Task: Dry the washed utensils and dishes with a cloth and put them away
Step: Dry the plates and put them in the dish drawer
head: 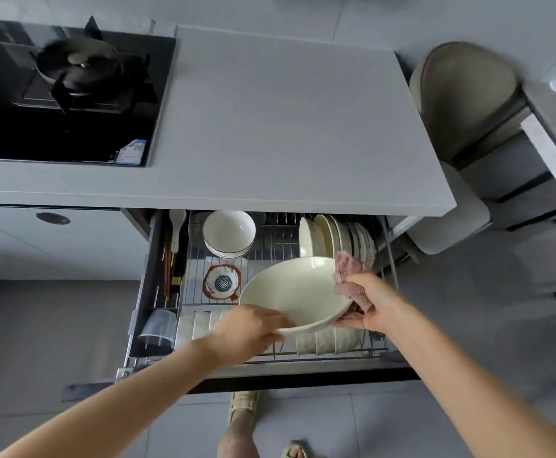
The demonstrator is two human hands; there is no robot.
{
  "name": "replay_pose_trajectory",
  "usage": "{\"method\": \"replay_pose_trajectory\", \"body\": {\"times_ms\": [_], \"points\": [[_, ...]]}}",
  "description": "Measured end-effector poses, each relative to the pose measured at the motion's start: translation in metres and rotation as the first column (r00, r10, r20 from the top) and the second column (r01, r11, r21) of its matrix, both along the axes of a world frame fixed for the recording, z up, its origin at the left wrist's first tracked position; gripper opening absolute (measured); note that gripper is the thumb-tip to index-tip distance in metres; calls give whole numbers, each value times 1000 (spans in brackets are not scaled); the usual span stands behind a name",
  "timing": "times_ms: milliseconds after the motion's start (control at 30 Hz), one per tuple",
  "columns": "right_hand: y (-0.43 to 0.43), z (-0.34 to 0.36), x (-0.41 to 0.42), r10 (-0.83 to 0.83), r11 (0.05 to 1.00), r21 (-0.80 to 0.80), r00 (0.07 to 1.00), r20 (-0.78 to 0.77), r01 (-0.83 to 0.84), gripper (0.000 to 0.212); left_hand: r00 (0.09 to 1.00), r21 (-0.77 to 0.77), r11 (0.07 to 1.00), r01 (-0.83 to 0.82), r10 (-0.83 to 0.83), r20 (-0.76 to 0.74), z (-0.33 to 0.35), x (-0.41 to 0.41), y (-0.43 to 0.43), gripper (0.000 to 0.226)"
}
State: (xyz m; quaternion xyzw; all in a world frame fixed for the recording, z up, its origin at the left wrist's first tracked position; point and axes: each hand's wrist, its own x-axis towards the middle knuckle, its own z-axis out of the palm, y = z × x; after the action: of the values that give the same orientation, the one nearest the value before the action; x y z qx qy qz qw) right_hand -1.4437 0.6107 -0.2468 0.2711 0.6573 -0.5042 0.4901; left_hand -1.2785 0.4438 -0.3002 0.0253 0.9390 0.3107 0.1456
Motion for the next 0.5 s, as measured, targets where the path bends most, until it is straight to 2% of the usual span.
{"method": "replay_pose_trajectory", "body": {"times_ms": [67,133,167,200,233,267,300,333,367,400,433,500], "points": [[-19,-9,-7,-2,1000,-10,999,39,3,16,992,9,993,-121,121,25,-6,-3,-11,24],[-33,-22,-16,108,993,44,994,-3,-108,28,958,39,960,-278,275,79,-11,-3,-21,18],[-37,-29,-20,225,968,142,969,-106,-209,32,933,62,934,-351,344,110,-14,-2,-24,17],[-39,-37,-23,411,894,299,875,-257,-332,32,903,87,904,-419,404,148,-19,-2,-26,17],[-41,-47,-28,669,725,516,644,-371,-456,32,866,128,863,-490,463,191,-25,-1,-29,14],[-42,-53,-32,889,455,741,294,-350,-494,33,827,177,813,-554,513,230,-30,-2,-31,12],[-45,-58,-36,974,178,880,-47,-221,-440,37,786,211,762,-612,555,273,-36,-5,-33,14],[-50,-63,-40,955,-6,924,-277,-108,-382,40,747,233,714,-660,591,304,-40,-9,-34,18],[-56,-69,-46,905,-149,922,-426,-19,-357,42,717,244,677,-694,621,317,-43,-13,-35,18],[-63,-77,-51,847,-267,898,-529,47,-348,42,692,259,643,-721,647,320,-46,-18,-36,16],[-70,-85,-56,790,-369,869,-604,106,-329,43,673,274,615,-740,667,320,-51,-23,-36,15],[-82,-97,-66,675,-514,819,-709,203,-254,44,645,310,566,-764,690,328,-56,-33,-36,14]]}}
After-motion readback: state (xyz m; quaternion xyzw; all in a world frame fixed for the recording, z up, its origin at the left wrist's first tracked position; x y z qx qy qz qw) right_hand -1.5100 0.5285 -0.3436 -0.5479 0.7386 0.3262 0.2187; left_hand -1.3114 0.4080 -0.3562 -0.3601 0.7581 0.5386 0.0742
